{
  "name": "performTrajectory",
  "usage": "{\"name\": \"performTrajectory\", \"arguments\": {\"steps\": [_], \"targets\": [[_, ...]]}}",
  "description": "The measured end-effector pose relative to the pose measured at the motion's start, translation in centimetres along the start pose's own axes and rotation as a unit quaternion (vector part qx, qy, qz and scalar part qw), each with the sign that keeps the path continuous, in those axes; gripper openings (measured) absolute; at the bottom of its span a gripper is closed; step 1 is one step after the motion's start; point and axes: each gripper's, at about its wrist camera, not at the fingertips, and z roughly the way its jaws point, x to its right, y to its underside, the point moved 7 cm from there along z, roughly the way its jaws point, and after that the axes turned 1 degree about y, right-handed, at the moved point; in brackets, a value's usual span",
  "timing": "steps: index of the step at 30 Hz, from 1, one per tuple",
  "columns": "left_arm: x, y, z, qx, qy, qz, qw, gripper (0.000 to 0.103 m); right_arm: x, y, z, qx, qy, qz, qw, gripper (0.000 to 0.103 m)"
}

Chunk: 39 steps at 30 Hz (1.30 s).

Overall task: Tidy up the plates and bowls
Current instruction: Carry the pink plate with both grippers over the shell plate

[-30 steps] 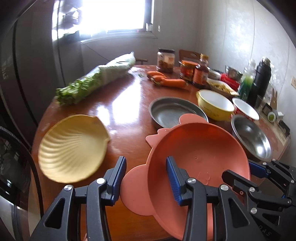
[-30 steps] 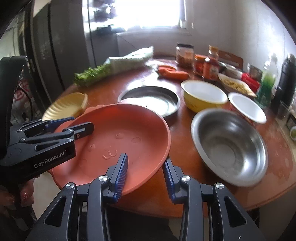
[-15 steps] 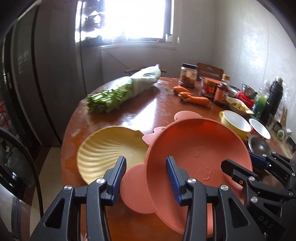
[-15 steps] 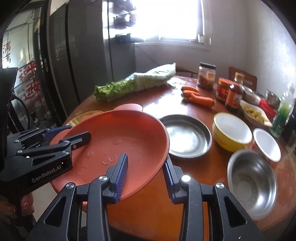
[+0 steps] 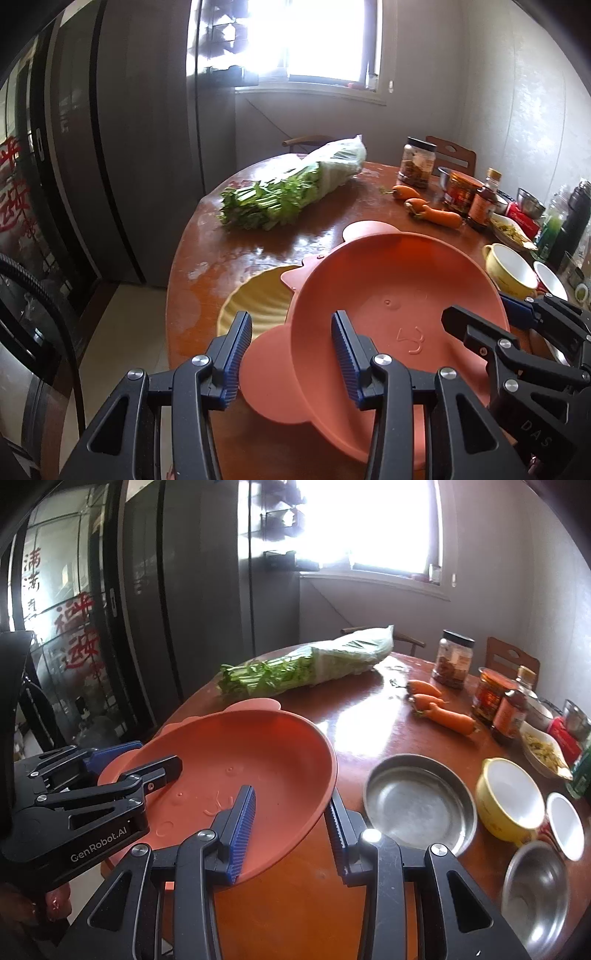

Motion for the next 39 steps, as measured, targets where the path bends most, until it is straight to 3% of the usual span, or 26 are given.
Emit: {"name": "performTrajectory", "arguments": {"steps": [16,39], "targets": [[-2.7,0.3,3.3,-0.021,-0.023,-0.005,0.9995,0.045,-1.9,-0.1,4.9,-0.028,-0.014,-0.011,0.999,0.039],[-4.1,1.5,5.1,-0.036,-0.027,-0.012,0.9989,0.045,-2.9,1.0,7.3,-0.051,-0.014,-0.022,0.998,0.039]]}}
